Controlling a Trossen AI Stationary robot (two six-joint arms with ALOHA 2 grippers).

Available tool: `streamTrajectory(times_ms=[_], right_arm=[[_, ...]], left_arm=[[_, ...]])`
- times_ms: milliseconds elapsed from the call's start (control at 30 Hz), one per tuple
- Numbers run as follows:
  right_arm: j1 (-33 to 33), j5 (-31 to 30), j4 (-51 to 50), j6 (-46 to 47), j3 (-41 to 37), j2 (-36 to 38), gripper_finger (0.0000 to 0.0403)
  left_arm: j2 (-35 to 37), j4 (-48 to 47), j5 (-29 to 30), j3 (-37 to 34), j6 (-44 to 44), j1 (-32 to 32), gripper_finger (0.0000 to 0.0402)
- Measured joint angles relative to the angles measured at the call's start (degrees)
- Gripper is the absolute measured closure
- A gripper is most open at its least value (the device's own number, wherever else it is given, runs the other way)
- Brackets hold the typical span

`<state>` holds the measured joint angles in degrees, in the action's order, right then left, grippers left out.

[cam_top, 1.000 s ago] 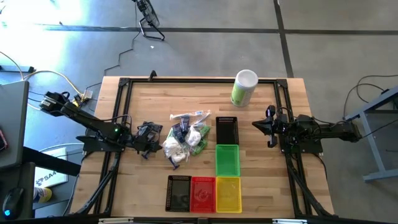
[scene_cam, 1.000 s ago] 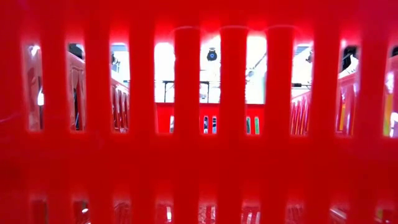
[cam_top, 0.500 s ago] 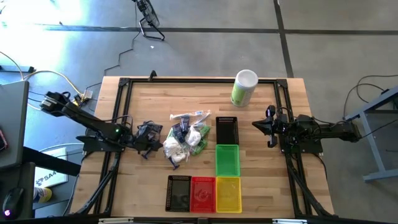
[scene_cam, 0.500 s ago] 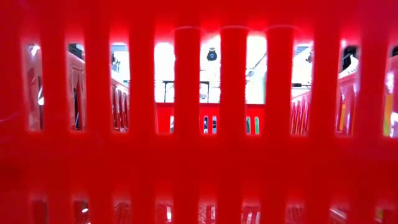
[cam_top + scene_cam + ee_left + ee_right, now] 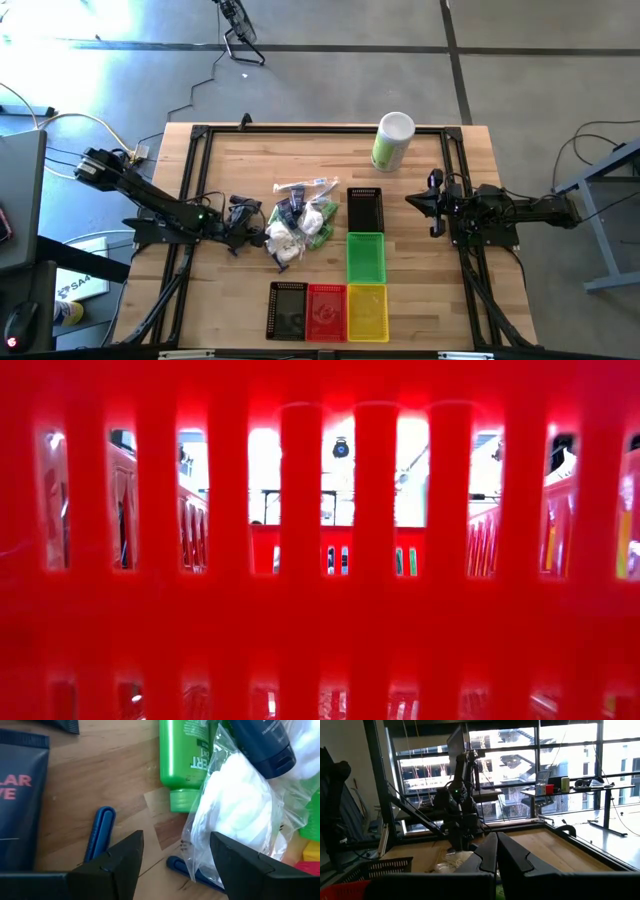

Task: Pick & Place Travel size toiletries
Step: Put the white cotton pack into the bottom black bin

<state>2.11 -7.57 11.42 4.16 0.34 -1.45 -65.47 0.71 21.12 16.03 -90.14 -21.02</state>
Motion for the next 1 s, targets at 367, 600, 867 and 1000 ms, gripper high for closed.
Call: streamTrajectory(times_ms=[367,600,867,1000], right_arm=[[0.02,0.00,0.00,0.00,0.00,0.02,0.0401],[0.02,0.00,0.00,0.02,0.00,0.02,0.0401],[0.02,0.00,-0.02,0.02,0.00,0.02,0.0401],[0.02,0.00,-0.02,-0.44,0.02,0.02,0.0401]], left_arm=[[0.13,-0.22,0.11,-0.02,0.08,0.00,0.0265],[0.13,-0.20,0.11,-0.02,0.10,0.00,0.0353],[0.13,1.08,0.09,-0.04,2.48,0.00,0.0398],[0.13,4.44,0.09,-0.04,5.03,0.00,0.0400]])
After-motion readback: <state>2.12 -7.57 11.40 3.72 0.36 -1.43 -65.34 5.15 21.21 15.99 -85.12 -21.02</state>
